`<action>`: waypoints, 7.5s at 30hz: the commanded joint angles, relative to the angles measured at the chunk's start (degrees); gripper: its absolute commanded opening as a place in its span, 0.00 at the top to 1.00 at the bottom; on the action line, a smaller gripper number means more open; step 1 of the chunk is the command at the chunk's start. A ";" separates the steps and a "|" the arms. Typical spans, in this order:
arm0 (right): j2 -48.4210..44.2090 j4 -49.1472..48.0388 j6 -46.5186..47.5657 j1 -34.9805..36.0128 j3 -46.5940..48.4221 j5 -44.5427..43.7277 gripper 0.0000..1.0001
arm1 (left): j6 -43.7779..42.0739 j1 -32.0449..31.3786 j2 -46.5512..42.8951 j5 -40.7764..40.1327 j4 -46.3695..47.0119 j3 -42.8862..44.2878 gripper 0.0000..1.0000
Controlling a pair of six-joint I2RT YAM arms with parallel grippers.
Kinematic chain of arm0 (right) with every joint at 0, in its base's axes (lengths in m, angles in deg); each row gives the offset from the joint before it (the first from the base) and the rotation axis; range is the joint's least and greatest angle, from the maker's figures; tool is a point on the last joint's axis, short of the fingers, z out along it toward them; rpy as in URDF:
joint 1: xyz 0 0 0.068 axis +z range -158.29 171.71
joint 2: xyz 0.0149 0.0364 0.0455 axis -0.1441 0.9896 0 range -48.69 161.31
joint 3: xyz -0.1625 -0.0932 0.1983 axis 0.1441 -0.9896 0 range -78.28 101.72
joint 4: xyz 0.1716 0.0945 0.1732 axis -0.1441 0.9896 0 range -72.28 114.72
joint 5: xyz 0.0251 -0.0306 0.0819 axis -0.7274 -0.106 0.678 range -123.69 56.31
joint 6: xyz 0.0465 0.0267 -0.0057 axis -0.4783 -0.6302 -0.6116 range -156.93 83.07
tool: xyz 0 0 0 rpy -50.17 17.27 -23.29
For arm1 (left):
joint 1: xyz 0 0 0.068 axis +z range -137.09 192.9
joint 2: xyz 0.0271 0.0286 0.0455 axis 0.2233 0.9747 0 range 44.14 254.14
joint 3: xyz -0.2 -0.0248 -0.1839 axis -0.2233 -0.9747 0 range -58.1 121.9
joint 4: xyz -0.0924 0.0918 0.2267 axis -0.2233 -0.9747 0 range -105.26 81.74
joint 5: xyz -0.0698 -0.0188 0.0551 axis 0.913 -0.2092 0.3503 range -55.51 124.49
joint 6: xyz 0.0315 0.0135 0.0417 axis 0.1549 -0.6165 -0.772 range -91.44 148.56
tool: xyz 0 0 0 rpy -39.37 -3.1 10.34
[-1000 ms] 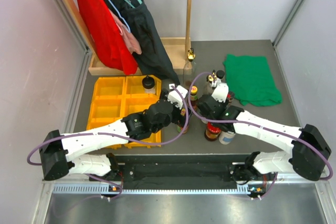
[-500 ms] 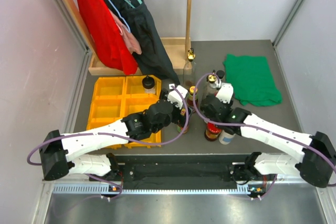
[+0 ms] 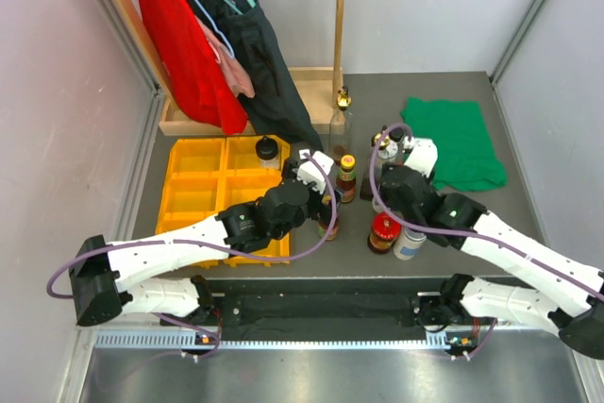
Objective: Organize the condiment bottles
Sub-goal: Pick up the bottle from the center of the board, then place the bottle in the storage box, then pick up the bottle from the center of the board.
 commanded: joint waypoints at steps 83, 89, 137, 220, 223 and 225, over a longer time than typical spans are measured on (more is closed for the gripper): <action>76.75 -20.23 45.79 3.97 84.94 40.71 1.00 | 37.15 43.71 -18.57 -15.83 -39.03 1.20 0.01; 78.33 -20.40 46.23 3.88 84.14 40.27 1.00 | 36.63 43.71 -18.39 -15.22 -38.41 0.94 0.01; 78.95 -19.52 41.57 1.25 81.60 40.98 0.22 | 30.66 43.71 -22.26 -11.36 -36.22 1.46 0.01; -5.87 4.47 11.08 -22.65 22.71 16.00 0.07 | 4.98 27.36 36.53 25.92 25.57 32.84 0.16; -5.69 3.77 10.46 -24.76 21.48 19.17 0.07 | 4.72 27.45 37.94 25.74 25.31 34.33 0.19; -5.69 3.16 10.37 -25.64 20.60 20.40 0.07 | 4.37 27.36 38.82 25.65 25.30 35.21 0.21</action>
